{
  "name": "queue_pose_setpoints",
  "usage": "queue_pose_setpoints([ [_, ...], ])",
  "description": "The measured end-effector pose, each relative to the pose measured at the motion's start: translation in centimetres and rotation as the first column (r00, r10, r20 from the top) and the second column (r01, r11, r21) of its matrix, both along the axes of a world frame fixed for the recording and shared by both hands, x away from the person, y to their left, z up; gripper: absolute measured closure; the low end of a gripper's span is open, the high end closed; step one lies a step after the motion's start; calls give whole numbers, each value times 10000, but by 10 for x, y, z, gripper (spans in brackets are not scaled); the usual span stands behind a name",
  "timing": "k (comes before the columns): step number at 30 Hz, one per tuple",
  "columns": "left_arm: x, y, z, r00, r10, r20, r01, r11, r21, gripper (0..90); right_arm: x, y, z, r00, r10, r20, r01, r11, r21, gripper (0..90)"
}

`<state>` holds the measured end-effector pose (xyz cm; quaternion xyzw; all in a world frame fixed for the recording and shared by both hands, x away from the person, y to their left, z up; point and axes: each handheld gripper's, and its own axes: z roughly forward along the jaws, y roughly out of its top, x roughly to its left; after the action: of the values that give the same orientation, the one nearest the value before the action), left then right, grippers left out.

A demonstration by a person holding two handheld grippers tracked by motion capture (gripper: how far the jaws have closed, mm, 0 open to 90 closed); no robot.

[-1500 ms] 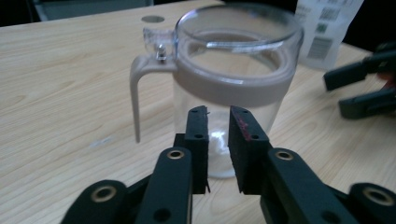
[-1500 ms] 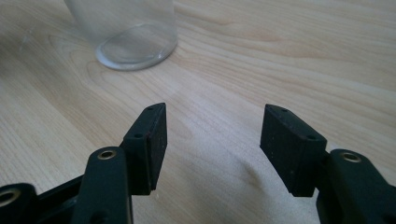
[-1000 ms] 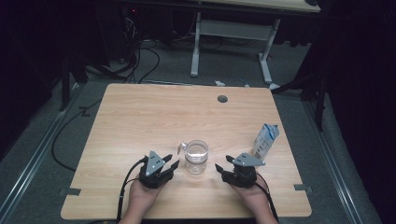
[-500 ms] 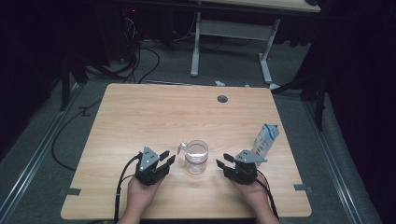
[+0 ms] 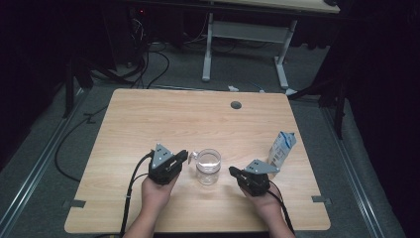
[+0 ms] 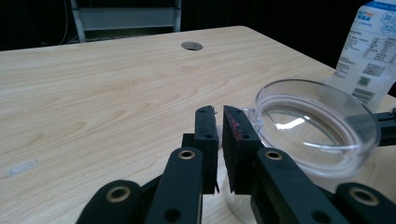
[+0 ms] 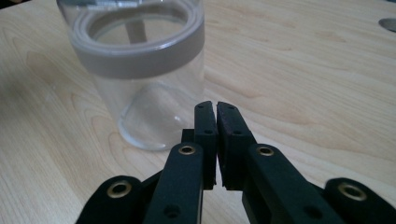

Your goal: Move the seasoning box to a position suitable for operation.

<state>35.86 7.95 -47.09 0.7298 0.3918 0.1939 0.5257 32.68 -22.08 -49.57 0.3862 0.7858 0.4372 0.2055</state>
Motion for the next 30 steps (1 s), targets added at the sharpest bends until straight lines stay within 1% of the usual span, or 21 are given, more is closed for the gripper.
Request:
queue_pose_setpoints([
  [1, 2, -3, 2, 10000, -17, 50, 17, 10000, 22, 869, 2, 0, 8, 9999, -80, 85, 80, 10000, -49, 899],
  [2, 2, -3, 2, 10000, -17, 50, 17, 10000, 22, 869, 3, 0, 12, 9998, -93, 171, 94, 9999, -49, 899],
  [3, 3, -6, 6, 9999, -21, 155, 21, 10000, -11, 870, 5, -1, 18, 9995, -95, 290, 96, 9999, -47, 900],
  [4, 3, -7, 7, 9999, -17, 171, 18, 10000, -89, 875, 6, -1, 21, 9991, -75, 407, 79, 9999, -90, 900],
  [5, 4, -8, 8, 9999, -23, 149, 24, 10000, -62, 880, 8, -1, 23, 9990, -88, 445, 95, 9998, -149, 900],
  [6, 4, -8, 8, 9999, -23, 149, 24, 10000, -62, 886, 8, -1, 23, 9990, -88, 445, 95, 9998, -149, 900],
  [7, 5, -12, 11, 9998, -25, 186, 23, 9999, 108, 892, 10, -2, 21, 9988, -174, 451, 181, 9997, -142, 900],
  [8, 5, -12, 11, 9998, -25, 186, 23, 9999, 108, 893, 10, -2, 21, 9988, -174, 451, 181, 9997, -142, 900],
  [9, 5, -14, 11, 9998, -19, 195, 16, 9998, 178, 897, 13, -1, 15, 9995, -112, 305, 112, 9999, 2, 900],
  [10, 6, -16, 12, 9998, -23, 201, 18, 9997, 247, 898, 13, 0, 13, 9995, -141, 272, 144, 9998, -100, 900],
  [12, 9, -20, 12, 9998, 43, 196, -47, 9998, 196, 897, 13, 1, 11, 9997, -166, 205, 167, 9998, -48, 899],
  [13, 9, -20, 11, 9998, 78, 181, -81, 9998, 190, 897, 12, 2, 10, 9998, -135, 148, 136, 9999, -73, 899],
  [15, 10, -21, 11, 9998, 94, 190, -98, 9997, 241, 898, 10, 4, 8, 9998, -76, 197, 80, 9998, -206, 898],
  [16, 10, -22, 10, 9997, 92, 205, -99, 9994, 322, 898, 10, 4, 8, 9998, -76, 197, 80, 9998, -206, 898],
  [17, 9, -23, 9, 9996, 113, 272, -127, 9985, 529, 897, 8, 5, 8, 9997, -157, 207, 161, 9997, -186, 895],
  [18, 9, -23, 9, 9996, 113, 272, -127, 9985, 529, 897, 8, 5, 8, 9997, -157, 207, 161, 9997, -186, 895],
  [19, 7, -24, 10, 9991, 137, 389, -162, 9978, 642, 897, 8, 4, 9, 9996, -181, 214, 183, 9998, -109, 896],
  [23, 7, -25, 10, 9991, 37, 428, -57, 9989, 468, 897, 8, 6, 8, 9998, -137, 174, 139, 9998, -110, 899],
  [24, 7, -25, 10, 9989, 61, 467, -85, 9986, 523, 897, 8, 7, 8, 9998, -126, 149, 128, 9998, -129, 899],
  [27, 7, -27, 8, 9992, 82, 388, -106, 9980, 620, 899, 8, 8, 8, 9998, -136, 132, 137, 9998, -111, 900],
  [30, 6, -29, 7, 9987, 100, 504, -140, 9968, 793, 899, 7, 8, 9, 9997, -117, 197, 120, 9999, -112, 900],
])
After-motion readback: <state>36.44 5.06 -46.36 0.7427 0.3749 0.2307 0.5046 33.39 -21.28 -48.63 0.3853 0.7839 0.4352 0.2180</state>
